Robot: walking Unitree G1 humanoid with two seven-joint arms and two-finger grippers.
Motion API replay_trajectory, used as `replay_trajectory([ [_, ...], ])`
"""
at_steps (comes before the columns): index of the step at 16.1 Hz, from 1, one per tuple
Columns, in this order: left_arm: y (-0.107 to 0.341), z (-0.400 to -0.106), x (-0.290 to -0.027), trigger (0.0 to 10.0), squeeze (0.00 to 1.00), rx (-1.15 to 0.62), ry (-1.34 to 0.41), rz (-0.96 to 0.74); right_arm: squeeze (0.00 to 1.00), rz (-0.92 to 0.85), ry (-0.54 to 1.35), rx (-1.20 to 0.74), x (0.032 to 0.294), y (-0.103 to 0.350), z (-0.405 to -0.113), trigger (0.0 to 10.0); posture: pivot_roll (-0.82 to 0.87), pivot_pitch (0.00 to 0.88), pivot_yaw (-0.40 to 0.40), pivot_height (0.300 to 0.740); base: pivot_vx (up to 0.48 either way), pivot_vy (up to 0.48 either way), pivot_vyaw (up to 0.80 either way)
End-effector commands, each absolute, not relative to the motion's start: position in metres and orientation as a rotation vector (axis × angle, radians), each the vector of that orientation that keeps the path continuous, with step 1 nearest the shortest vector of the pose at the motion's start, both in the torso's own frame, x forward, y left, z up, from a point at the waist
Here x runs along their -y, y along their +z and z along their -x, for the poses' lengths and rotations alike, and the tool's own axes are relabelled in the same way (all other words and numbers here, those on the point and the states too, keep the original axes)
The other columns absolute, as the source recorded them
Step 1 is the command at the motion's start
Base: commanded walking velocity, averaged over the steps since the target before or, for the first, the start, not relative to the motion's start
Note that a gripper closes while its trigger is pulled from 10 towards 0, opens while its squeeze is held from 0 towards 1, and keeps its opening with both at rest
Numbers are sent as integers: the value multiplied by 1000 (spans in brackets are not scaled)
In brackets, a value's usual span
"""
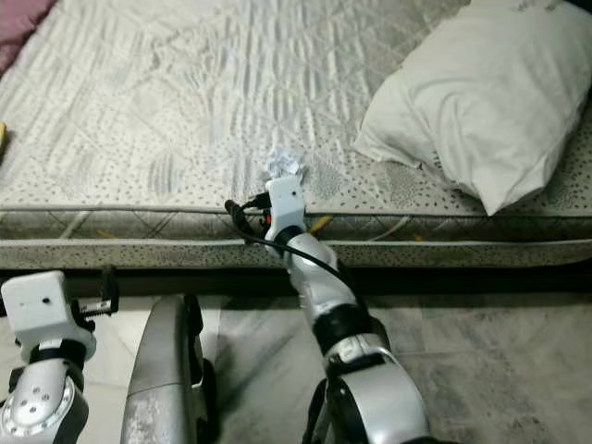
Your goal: Clean up the room
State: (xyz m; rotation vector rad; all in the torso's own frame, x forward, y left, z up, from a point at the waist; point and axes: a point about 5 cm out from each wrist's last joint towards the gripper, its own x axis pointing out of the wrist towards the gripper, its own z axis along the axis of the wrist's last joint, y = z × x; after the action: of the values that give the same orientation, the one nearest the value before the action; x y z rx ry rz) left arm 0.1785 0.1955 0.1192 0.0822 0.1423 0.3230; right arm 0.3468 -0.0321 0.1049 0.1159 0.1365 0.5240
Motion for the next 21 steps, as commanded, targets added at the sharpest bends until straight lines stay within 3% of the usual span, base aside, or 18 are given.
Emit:
replay_trajectory([
  [1, 121, -174, -196, 10000, 0, -151, 334, -87, 0, -123, 500, -142, 25, 104, -346, 10000, 172, 287, -41, 528, 0, 0, 0],
  [4, 125, -172, -194, 10000, 0, -146, 327, -88, 0, -126, 449, -96, 16, 116, -353, 10000, 177, 296, -38, 528, 0, 0, 0],
  [9, 125, -173, -192, 10000, 0, -152, 317, -80, 0, -168, 334, -12, 30, 129, -363, 10000, 175, 306, -40, 528, 0, 0, 0],
  [14, 127, -170, -192, 10000, 0, -157, 331, -83, 0, -140, 280, -4, 11, 143, -367, 10000, 200, 309, -48, 528, 0, 0, 0],
  [17, 126, -178, -190, 10000, 0, -139, 321, -75, 0, -159, 305, -14, 8, 144, -368, 10000, 173, 277, -50, 528, 0, 0, 0],
  [21, 129, -200, -183, 10000, 0, -87, 276, -42, 0, -233, 327, 10, 28, 141, -370, 10000, 107, 213, -45, 528, 0, 0, 0],
])
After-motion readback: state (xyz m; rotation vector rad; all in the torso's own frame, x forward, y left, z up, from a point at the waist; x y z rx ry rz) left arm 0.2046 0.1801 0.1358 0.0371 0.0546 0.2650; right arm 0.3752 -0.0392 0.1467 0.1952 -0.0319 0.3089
